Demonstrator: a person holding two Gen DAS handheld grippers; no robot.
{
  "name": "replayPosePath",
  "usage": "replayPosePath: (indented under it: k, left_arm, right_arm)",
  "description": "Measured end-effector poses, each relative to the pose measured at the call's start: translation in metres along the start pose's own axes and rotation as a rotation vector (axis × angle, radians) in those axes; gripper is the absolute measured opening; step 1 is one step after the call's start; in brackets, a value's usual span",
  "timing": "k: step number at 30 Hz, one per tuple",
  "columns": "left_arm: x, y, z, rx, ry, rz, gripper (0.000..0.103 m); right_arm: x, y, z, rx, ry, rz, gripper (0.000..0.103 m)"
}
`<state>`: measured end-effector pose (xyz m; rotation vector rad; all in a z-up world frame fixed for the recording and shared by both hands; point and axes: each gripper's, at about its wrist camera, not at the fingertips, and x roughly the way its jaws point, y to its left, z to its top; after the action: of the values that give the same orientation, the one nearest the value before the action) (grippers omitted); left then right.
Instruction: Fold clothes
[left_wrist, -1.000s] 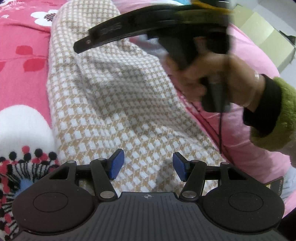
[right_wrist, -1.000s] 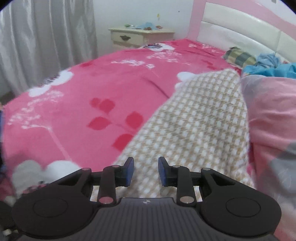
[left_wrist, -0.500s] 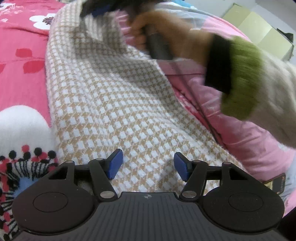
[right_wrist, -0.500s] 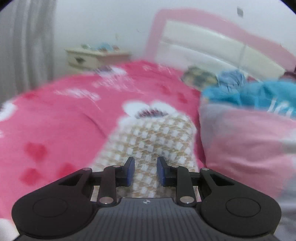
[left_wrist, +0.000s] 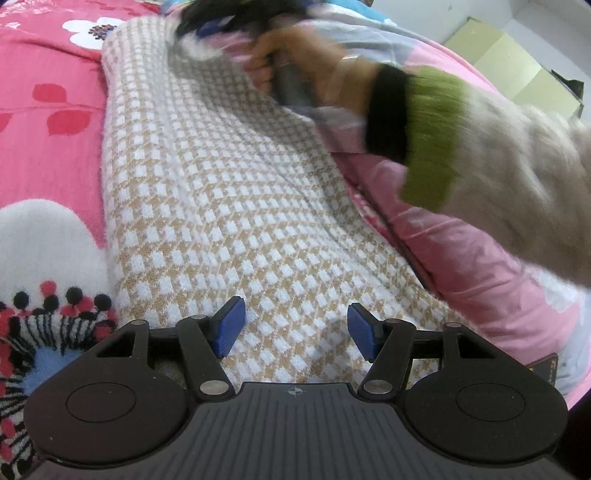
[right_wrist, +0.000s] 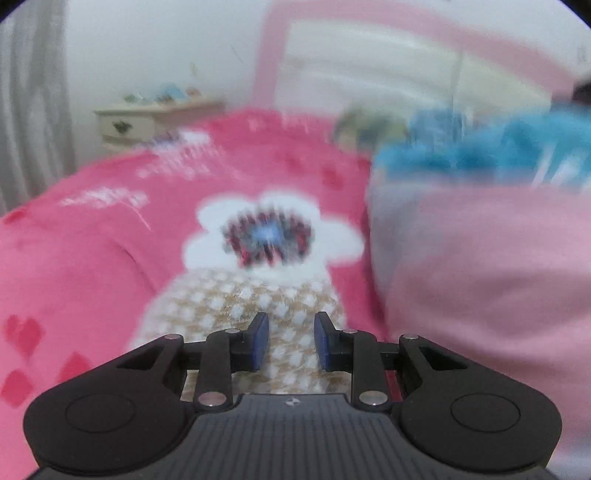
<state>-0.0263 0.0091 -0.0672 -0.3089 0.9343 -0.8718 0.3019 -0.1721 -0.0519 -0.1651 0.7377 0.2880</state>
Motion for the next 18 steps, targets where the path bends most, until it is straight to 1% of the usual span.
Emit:
replayPosePath:
  k: [1,3,4,5,7,9,10,11,12,13,14,15,16,18]
  left_arm:
    - [0.000,0.000,0.000,0.007,-0.003,0.000,0.061]
    - [0.001,-0.001,-0.001,0.015,-0.007,0.001,0.061]
    - [0.001,-0.002,0.000,0.012,-0.006,-0.001,0.062]
    - [0.000,-0.001,-0.001,0.003,-0.007,-0.005,0.062]
    - [0.000,0.002,0.000,-0.011,-0.004,-0.015,0.062]
    - [-0.004,0.004,0.000,-0.028,-0.001,-0.025,0.062]
    - [-0.003,0.005,0.000,-0.033,0.001,-0.028,0.062]
    - [-0.003,0.006,0.000,-0.035,0.001,-0.029,0.062]
    - [-0.003,0.005,0.000,-0.032,-0.001,-0.028,0.062]
    - [-0.002,0.005,0.000,-0.024,-0.004,-0.026,0.062]
    - [-0.002,0.003,0.001,-0.013,-0.005,-0.021,0.062]
    - [-0.003,0.002,-0.001,-0.005,-0.009,-0.017,0.062]
    - [-0.004,0.003,-0.001,-0.008,-0.010,-0.020,0.062]
    - [-0.006,0.003,-0.003,-0.016,-0.011,-0.025,0.062]
  right_arm:
    - [0.014,-0.003,-0.004,0.011,0.024,0.009,0.029]
    - [0.015,-0.001,-0.004,-0.028,0.004,-0.003,0.030]
    - [0.006,0.001,0.001,-0.043,0.000,-0.013,0.030]
    - [-0.009,0.002,0.006,-0.039,-0.024,-0.004,0.030]
    - [-0.045,0.006,0.013,-0.010,-0.098,0.070,0.030]
    - [-0.062,0.020,0.018,-0.045,-0.125,0.155,0.030]
    - [-0.061,0.032,0.018,-0.083,-0.112,0.184,0.029]
    - [-0.051,0.043,0.017,-0.124,-0.083,0.197,0.029]
    - [-0.033,0.056,0.013,-0.172,-0.049,0.192,0.031]
    - [-0.013,0.067,0.005,-0.223,-0.028,0.172,0.035]
    - [0.002,0.075,-0.003,-0.261,-0.036,0.159,0.038]
    - [0.008,0.080,-0.007,-0.288,-0.066,0.150,0.042]
    - [0.011,0.085,-0.009,-0.305,-0.080,0.141,0.043]
    - [0.000,0.079,0.003,-0.262,-0.064,0.156,0.042]
